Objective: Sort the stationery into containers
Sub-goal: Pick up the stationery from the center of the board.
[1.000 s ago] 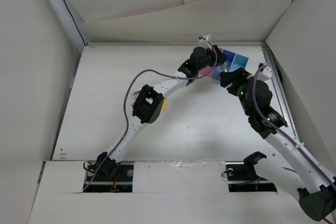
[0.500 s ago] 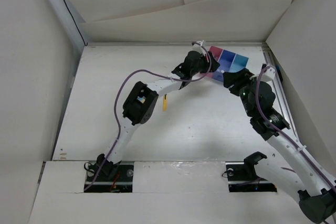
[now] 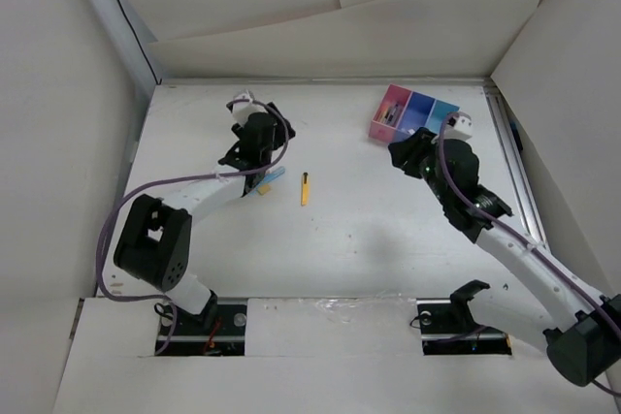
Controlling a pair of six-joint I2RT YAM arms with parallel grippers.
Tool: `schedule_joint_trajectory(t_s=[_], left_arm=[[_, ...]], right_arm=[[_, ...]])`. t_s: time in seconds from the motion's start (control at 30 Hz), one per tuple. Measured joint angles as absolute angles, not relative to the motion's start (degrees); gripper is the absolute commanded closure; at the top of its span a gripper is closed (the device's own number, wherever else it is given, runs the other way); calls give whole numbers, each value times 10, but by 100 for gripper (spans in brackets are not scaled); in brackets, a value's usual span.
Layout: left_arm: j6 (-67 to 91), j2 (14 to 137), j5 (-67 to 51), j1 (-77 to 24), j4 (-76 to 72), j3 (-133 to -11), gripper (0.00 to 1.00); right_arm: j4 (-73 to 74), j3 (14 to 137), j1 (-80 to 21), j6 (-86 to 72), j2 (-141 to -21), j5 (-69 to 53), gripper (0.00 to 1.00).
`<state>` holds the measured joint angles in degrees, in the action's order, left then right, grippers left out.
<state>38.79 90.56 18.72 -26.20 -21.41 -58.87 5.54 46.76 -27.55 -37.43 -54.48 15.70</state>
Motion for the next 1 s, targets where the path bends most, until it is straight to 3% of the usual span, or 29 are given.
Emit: schedule_joint_trajectory(t_s=[0.07, 0.17, 0.27, 0.73, 0.87, 1.0], left_arm=[[389, 889, 227, -271, -175, -556, 27], [386, 882, 264, -281, -125, -530, 18], [383, 880, 291, -280, -91, -516, 12], [378, 916, 317, -279, -63, -485, 16], [377, 950, 315, -273, -63, -493, 19], [375, 966, 306, -257, -68, -496, 29]], right_arm=[[55, 474, -286, -369, -569, 145, 34], [55, 485, -301, -360, -596, 136, 26], [56, 491, -312, -356, -607, 132, 24], [56, 502, -321, -347, -622, 130, 22], [56, 502, -323, -347, -623, 130, 21], [56, 502, -323, -347, -623, 130, 21]])
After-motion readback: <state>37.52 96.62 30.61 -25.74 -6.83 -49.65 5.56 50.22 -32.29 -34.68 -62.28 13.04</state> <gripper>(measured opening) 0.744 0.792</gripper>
